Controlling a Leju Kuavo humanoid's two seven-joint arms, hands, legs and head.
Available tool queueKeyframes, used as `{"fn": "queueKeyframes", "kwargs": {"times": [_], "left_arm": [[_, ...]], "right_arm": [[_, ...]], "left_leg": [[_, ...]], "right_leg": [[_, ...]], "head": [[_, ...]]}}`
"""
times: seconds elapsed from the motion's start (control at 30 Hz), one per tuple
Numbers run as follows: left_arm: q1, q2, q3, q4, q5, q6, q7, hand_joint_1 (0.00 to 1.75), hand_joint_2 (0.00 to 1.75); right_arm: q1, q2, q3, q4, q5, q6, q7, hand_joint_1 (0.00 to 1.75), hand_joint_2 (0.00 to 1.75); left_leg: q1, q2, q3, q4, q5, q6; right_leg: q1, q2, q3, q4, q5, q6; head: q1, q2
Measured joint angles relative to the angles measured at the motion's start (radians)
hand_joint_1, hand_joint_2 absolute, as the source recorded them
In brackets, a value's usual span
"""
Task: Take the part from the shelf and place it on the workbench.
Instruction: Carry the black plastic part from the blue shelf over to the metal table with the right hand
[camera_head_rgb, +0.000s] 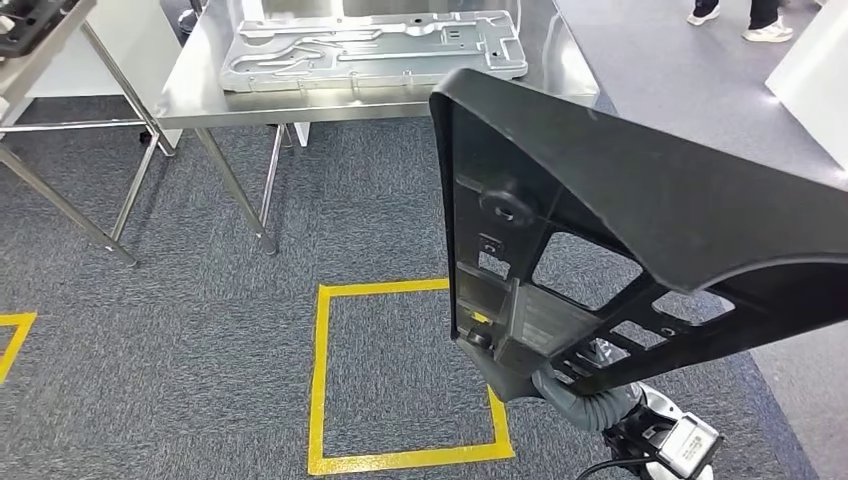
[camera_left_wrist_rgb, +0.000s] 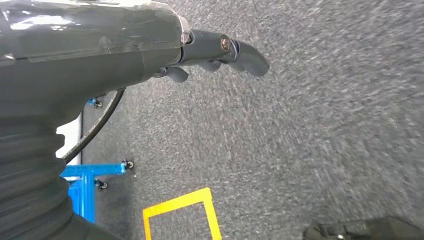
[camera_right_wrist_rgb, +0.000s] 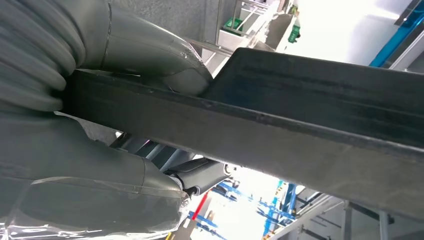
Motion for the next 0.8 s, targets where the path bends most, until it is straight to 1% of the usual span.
{"fn": "queueKeyframes", "kwargs": {"times": [0.07,0.1,0.13,0.17,0.2,0.23,0.27,0.3,0.33,0.37,0.43,0.47,0.5,0.53,0.57,0.6,0.63,0.67,0.7,0.73,0.77,0.8], "left_arm": [[0.001,0.000,0.000,0.000,0.000,0.000,-0.001,0.00,1.75],[0.003,-0.001,0.000,0.000,0.000,0.000,-0.001,0.00,1.75],[0.005,-0.001,0.000,0.000,-0.001,0.000,-0.001,0.00,1.75],[0.006,-0.001,0.000,0.000,-0.001,0.000,-0.001,0.00,1.75],[0.007,-0.001,0.000,0.000,-0.001,0.000,-0.001,0.00,1.75],[0.007,0.000,0.000,0.000,-0.001,0.000,-0.001,0.00,1.75],[0.007,0.000,0.000,0.000,-0.001,0.000,-0.001,0.00,1.75],[0.006,0.001,0.000,0.000,-0.001,0.000,-0.001,0.00,1.75],[0.005,0.001,0.000,0.000,-0.001,-0.001,-0.001,0.00,1.75],[0.005,0.002,0.000,0.000,-0.001,-0.001,-0.001,0.00,1.75],[0.006,0.001,0.000,0.000,-0.001,-0.002,-0.001,0.00,1.75],[0.007,0.000,0.000,0.000,-0.001,-0.002,0.000,0.00,1.75],[0.007,0.000,-0.001,0.000,-0.001,-0.003,0.000,0.00,1.75],[0.006,0.000,-0.001,0.000,-0.001,-0.003,0.001,0.00,1.75],[0.005,0.000,-0.001,0.000,-0.001,-0.003,0.001,0.00,1.75],[0.005,0.000,-0.001,0.000,-0.001,-0.003,0.002,0.00,1.75],[0.005,0.000,-0.001,0.000,-0.001,-0.003,0.002,0.00,1.75],[0.006,0.000,-0.001,0.000,-0.001,-0.003,0.002,0.00,1.75],[0.008,-0.001,-0.001,0.000,-0.001,-0.003,0.002,0.00,1.75],[0.009,-0.001,-0.001,0.000,-0.001,-0.003,0.002,0.00,1.75],[0.009,-0.002,-0.001,0.000,-0.001,-0.003,0.002,0.00,1.75],[0.008,-0.002,-0.001,0.000,-0.001,-0.003,0.002,0.00,1.75]], "right_arm": [[0.009,-0.001,0.000,-0.002,0.000,-0.002,-0.004,1.75,1.75],[0.013,-0.001,0.000,-0.002,0.000,-0.003,-0.005,1.75,1.75],[0.017,-0.001,0.000,-0.002,0.000,-0.003,-0.005,1.75,1.75],[0.020,-0.001,0.000,-0.002,0.000,-0.004,-0.005,1.75,1.75],[0.022,-0.001,0.000,-0.002,0.000,-0.004,-0.005,1.75,1.75],[0.023,-0.001,0.000,-0.003,0.000,-0.004,-0.005,1.75,1.75],[0.023,-0.001,0.000,-0.004,0.000,-0.004,-0.005,1.75,1.75],[0.023,-0.001,0.000,-0.004,0.000,-0.005,-0.005,1.75,1.75],[0.024,-0.001,0.000,-0.005,0.000,-0.006,-0.005,1.75,1.75],[0.024,-0.001,0.000,-0.006,0.000,-0.006,-0.005,1.75,1.75],[0.025,0.000,0.001,-0.009,0.001,-0.007,-0.005,1.75,1.75],[0.025,0.000,0.001,-0.011,0.002,-0.007,-0.004,1.75,1.75],[0.025,0.001,0.001,-0.013,0.002,-0.007,-0.004,1.75,1.75],[0.025,0.001,0.001,-0.014,0.003,-0.007,-0.004,1.75,1.75],[0.027,0.001,0.001,-0.015,0.003,-0.007,-0.004,1.75,1.75],[0.029,0.001,0.001,-0.015,0.003,-0.006,-0.004,1.75,1.75],[0.032,0.001,0.001,-0.015,0.003,-0.005,-0.004,1.75,1.75],[0.034,0.001,0.001,-0.015,0.003,-0.004,-0.004,1.75,1.75],[0.035,0.001,0.001,-0.015,0.003,-0.003,-0.003,1.75,1.75],[0.036,0.001,0.001,-0.015,0.003,-0.002,-0.003,1.75,1.75],[0.037,0.001,0.001,-0.015,0.003,-0.001,-0.003,1.75,1.75],[0.038,0.001,0.001,-0.015,0.003,-0.001,-0.003,1.75,1.75]], "left_leg": [[0.000,0.003,-0.072,0.138,-0.059,-0.004],[0.000,0.003,-0.106,0.194,-0.074,-0.004],[0.000,0.003,-0.126,0.219,-0.070,-0.003],[0.000,0.003,-0.127,0.203,-0.043,0.000],[-0.001,0.003,-0.109,0.149,-0.001,0.006],[-0.003,0.004,-0.081,0.077,0.042,0.013],[-0.006,0.004,-0.054,0.012,0.070,0.021],[-0.010,0.005,-0.034,-0.032,0.085,0.028],[-0.014,0.005,-0.025,-0.055,0.084,0.034],[-0.016,0.005,-0.022,-0.062,0.079,0.038],[-0.014,0.003,-0.009,-0.075,0.078,0.049],[-0.012,0.003,0.001,-0.082,0.079,0.054],[-0.009,0.003,0.011,-0.087,0.079,0.058],[-0.008,0.003,0.017,-0.090,0.078,0.061],[-0.008,0.003,0.020,-0.090,0.075,0.063],[-0.008,0.002,0.023,-0.090,0.071,0.063],[-0.007,0.002,0.028,-0.090,0.066,0.062],[-0.006,0.001,0.035,-0.090,0.060,0.059],[-0.004,0.000,0.045,-0.090,0.052,0.056],[-0.002,-0.001,0.055,-0.090,0.043,0.051],[0.000,-0.002,0.065,-0.089,0.035,0.045],[0.000,-0.002,0.069,-0.088,0.028,0.039]], "right_leg": [[0.005,-0.004,0.007,0.000,-0.007,-0.009],[0.007,-0.004,0.010,0.001,-0.011,-0.011],[0.010,-0.004,0.015,0.001,-0.015,-0.012],[0.013,-0.003,0.022,0.001,-0.020,-0.013],[0.015,-0.002,0.031,0.001,-0.026,-0.012],[0.016,-0.001,0.039,0.001,-0.033,-0.011],[0.019,-0.001,0.047,0.001,-0.039,-0.008],[0.020,-0.001,0.051,0.001,-0.044,-0.004],[0.019,-0.001,0.054,0.001,-0.046,0.002],[0.019,-0.001,0.056,0.003,-0.045,0.009],[0.016,0.000,0.059,0.014,-0.044,0.020],[0.016,0.001,0.053,0.031,-0.051,0.024],[0.014,0.002,0.037,0.065,-0.069,0.029],[0.011,0.003,0.007,0.117,-0.094,0.034],[0.009,0.003,-0.033,0.180,-0.121,0.039],[0.005,0.004,-0.074,0.238,-0.140,0.045],[0.001,0.003,-0.105,0.272,-0.142,0.049],[-0.003,0.003,-0.118,0.269,-0.122,0.052],[-0.006,0.003,-0.111,0.229,-0.081,0.055],[-0.010,0.003,-0.091,0.160,-0.029,0.057],[-0.011,0.003,-0.070,0.098,0.006,0.058],[-0.009,0.002,-0.056,0.049,0.024,0.055]], "head": [[0.000,0.000],[0.000,0.000],[0.000,0.000],[0.000,0.000],[0.000,0.000],[0.000,0.000],[0.000,0.000],[0.000,0.000],[0.000,0.000],[0.000,0.000],[0.000,0.000],[0.000,0.000],[0.000,0.000],[0.000,0.000],[0.000,0.000],[0.000,0.000],[0.000,0.000],[0.000,0.000],[0.000,0.000],[0.000,0.000],[0.000,0.000],[0.001,0.000]]}}
